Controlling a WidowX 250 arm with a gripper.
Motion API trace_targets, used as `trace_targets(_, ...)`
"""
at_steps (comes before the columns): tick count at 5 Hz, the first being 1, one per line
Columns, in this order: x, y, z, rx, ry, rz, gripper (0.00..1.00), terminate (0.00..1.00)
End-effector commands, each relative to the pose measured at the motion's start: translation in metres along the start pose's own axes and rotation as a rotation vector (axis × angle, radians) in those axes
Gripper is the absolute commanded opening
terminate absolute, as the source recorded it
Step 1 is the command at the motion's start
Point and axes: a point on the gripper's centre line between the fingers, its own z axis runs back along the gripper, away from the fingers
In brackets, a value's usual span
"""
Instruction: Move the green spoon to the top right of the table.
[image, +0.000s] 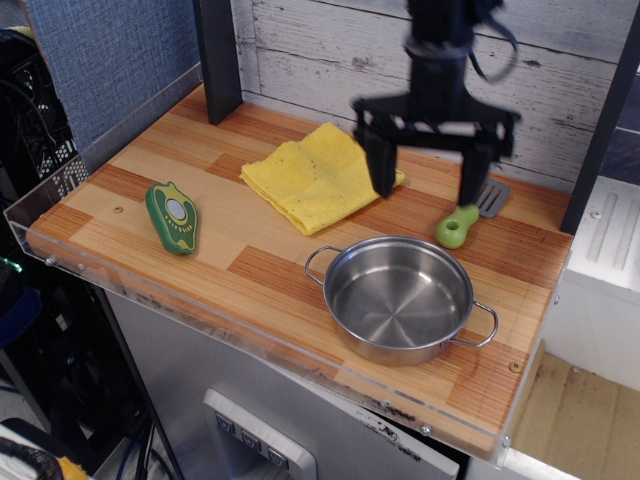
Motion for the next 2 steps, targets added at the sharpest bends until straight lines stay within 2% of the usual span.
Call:
trace_targets(1, -0.0257, 0.0360, 0.0752, 0.021, -0.069, -0.052, 1.00, 0.00)
trace_targets(2, -0.0286, 0.0429, 0.0845, 0.040, -0.056, -0.156, 1.00, 0.00)
